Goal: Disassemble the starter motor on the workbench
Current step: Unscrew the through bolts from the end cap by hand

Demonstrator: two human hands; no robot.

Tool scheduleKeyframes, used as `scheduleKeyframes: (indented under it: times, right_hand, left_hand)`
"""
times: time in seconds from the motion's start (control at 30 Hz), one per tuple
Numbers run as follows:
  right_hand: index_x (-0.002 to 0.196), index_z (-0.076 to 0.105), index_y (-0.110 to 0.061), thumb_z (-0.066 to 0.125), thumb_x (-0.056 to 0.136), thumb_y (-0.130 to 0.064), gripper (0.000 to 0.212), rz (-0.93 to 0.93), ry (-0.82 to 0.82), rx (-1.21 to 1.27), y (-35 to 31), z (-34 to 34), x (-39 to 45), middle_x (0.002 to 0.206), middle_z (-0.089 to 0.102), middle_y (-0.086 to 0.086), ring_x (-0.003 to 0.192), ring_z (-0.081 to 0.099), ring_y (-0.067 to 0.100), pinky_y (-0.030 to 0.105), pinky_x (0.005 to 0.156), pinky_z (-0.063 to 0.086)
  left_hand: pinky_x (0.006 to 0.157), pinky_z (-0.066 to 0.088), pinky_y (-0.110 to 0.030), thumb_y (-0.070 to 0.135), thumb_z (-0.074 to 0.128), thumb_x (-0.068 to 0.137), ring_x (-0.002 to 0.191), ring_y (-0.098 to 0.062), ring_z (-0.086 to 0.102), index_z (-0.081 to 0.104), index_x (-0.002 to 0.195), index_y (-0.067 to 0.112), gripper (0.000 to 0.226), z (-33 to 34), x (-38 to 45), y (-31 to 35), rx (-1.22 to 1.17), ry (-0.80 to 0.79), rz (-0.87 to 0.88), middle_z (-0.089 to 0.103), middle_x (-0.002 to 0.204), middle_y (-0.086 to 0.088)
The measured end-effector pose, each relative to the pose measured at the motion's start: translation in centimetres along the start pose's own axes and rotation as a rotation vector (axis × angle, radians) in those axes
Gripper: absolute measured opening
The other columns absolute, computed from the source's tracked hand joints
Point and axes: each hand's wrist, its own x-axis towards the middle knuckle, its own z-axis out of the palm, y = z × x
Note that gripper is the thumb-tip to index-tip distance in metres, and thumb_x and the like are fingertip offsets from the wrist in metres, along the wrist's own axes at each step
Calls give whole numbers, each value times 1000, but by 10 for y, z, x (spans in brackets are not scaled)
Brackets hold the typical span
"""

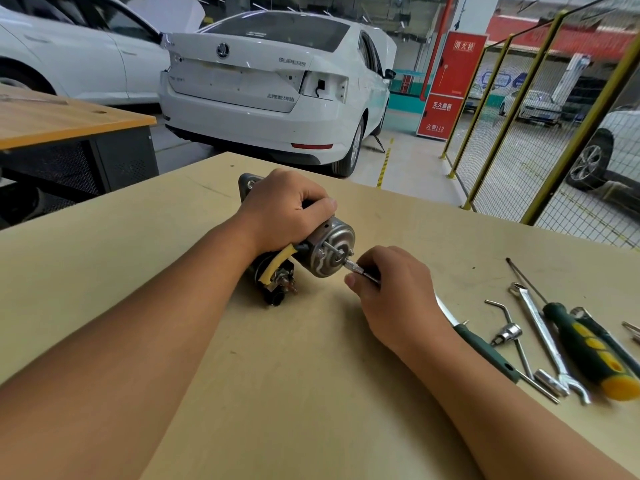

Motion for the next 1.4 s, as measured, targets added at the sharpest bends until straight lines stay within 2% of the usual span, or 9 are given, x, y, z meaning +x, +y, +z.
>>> scheduleKeyframes:
  times: [0.17,0.27,0.4,0.53,0.63,0.87,1.07,1.27,1.4]
  right_hand:
    - [73,48,-19,41,107,-37,38,11,-52,-90,-2,1,0,80,40,-5,69,36,6,16,56,23]
    - [81,53,-19,52,103,-35,27,12,-29,-100,-2,1,2,82,43,-7,73,39,11,27,59,24]
    - [81,44,-25,70,92,-25,28,43,23,46,-3,2,0,84,49,-9,75,43,8,25,57,26]
    - [90,50,-25,58,98,-34,15,34,4,54,-3,1,0,88,49,-7,81,43,11,14,60,24]
    - [79,53,-18,46,104,-32,30,2,-45,0,-1,3,1,83,42,-4,74,40,10,13,58,24]
    - [87,47,-22,65,95,-31,22,-7,5,26,1,5,1,86,43,-12,79,39,13,16,61,24]
    - [65,43,-19,46,105,-31,42,-19,-21,26,-3,3,2,75,43,-1,71,38,7,34,62,19]
    - [89,59,-15,59,100,-29,18,8,11,35,-2,5,1,89,45,-6,80,42,12,28,66,26]
    - [87,48,-22,67,94,-24,20,22,18,106,-2,6,-1,86,47,-11,78,43,5,22,60,29]
  left_hand:
    - [73,56,-49,54,45,87,74,-26,67,77,76,11,54,1,1,-1,8,7,-4,71,70,-7]
    - [74,56,-49,54,46,87,75,-26,68,77,77,11,54,0,0,-1,5,10,-10,71,71,-7]
    - [73,56,-49,54,46,88,76,-24,68,78,77,15,52,0,-1,0,5,12,-9,72,71,-4]
    - [73,56,-48,54,46,87,75,-25,68,78,76,15,51,0,-1,-1,7,15,-1,71,70,-3]
    - [74,56,-49,53,47,87,76,-25,68,78,76,15,51,1,0,0,7,17,-5,72,70,-3]
    - [75,56,-51,53,49,87,76,-24,69,79,78,16,49,1,-1,0,-3,20,-7,73,71,-3]
    - [74,56,-50,53,49,86,75,-23,69,80,78,17,48,0,-1,1,-9,25,-6,73,71,-1]
    - [73,56,-49,51,50,87,74,-25,68,79,77,16,47,-1,-2,3,-2,15,2,72,69,-3]
    - [72,55,-49,50,49,87,74,-27,68,78,76,12,50,-2,-2,3,-6,13,9,72,69,-7]
